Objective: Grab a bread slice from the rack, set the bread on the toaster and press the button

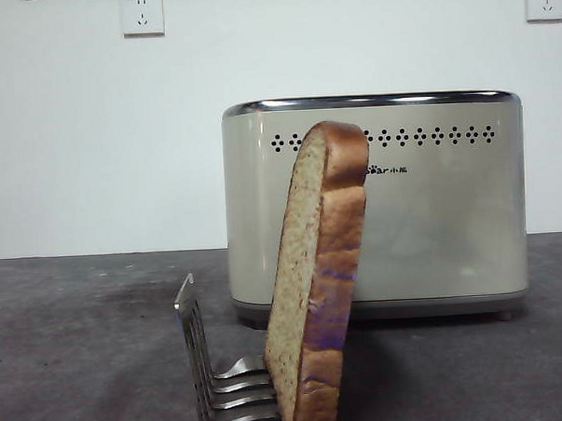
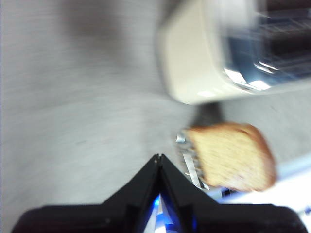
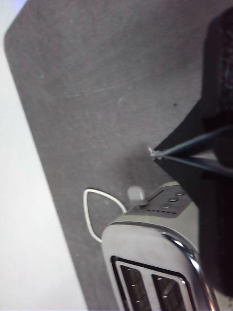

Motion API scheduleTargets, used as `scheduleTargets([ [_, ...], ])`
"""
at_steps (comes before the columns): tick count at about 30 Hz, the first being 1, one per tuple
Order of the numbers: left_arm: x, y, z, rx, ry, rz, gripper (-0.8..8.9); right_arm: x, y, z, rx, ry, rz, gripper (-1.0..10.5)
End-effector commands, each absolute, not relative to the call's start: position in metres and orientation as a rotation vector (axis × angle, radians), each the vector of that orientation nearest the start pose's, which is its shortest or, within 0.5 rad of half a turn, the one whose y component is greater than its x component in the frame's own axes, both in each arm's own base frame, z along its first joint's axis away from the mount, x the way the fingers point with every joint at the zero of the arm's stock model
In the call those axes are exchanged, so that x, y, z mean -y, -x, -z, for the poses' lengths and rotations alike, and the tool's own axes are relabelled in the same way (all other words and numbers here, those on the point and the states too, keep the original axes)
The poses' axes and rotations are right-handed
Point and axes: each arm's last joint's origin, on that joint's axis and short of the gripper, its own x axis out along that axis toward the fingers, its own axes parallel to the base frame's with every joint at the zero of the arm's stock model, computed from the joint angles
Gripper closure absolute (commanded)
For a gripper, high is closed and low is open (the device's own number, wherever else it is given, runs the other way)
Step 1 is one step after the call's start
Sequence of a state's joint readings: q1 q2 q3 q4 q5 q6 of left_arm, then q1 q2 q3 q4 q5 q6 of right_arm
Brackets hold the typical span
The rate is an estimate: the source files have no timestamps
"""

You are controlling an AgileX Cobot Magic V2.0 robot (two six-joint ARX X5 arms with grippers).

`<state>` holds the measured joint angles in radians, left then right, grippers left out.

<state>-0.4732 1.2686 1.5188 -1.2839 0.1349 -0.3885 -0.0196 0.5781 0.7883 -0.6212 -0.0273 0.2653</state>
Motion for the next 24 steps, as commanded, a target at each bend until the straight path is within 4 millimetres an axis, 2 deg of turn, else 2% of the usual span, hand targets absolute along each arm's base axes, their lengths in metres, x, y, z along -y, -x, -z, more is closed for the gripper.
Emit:
scheduleTargets([
  [1, 0.119, -0.191, -0.387, -1.138, 0.18, 0.377, 8.13, 0.001, -0.117, -0.326, -0.443, -0.263, 0.046, 9.5],
  [5, 0.14, -0.19, -0.383, -1.189, 0.26, 0.451, 8.14, 0.001, -0.118, -0.337, -0.473, -0.241, 0.044, 9.5],
  [13, 0.148, -0.189, -0.384, -1.222, 0.379, 0.458, 8.14, 0.001, -0.105, -0.357, -0.491, -0.219, 0.041, 9.5],
  [18, 0.159, -0.181, -0.376, -1.328, 0.394, 0.401, 8.1, 0.001, -0.098, -0.369, -0.483, -0.187, 0.032, 9.5],
  [19, 0.164, -0.179, -0.374, -1.353, 0.392, 0.392, 7.86, 0.001, -0.097, -0.369, -0.487, -0.187, 0.032, 9.5],
  [21, 0.176, -0.175, -0.368, -1.381, 0.364, 0.367, 6.5, 0.001, -0.096, -0.368, -0.508, -0.187, 0.034, 9.5],
  [24, 0.194, -0.169, -0.36, -1.383, 0.316, 0.317, 5.23, 0.001, -0.093, -0.363, -0.567, -0.187, 0.039, 9.5],
])
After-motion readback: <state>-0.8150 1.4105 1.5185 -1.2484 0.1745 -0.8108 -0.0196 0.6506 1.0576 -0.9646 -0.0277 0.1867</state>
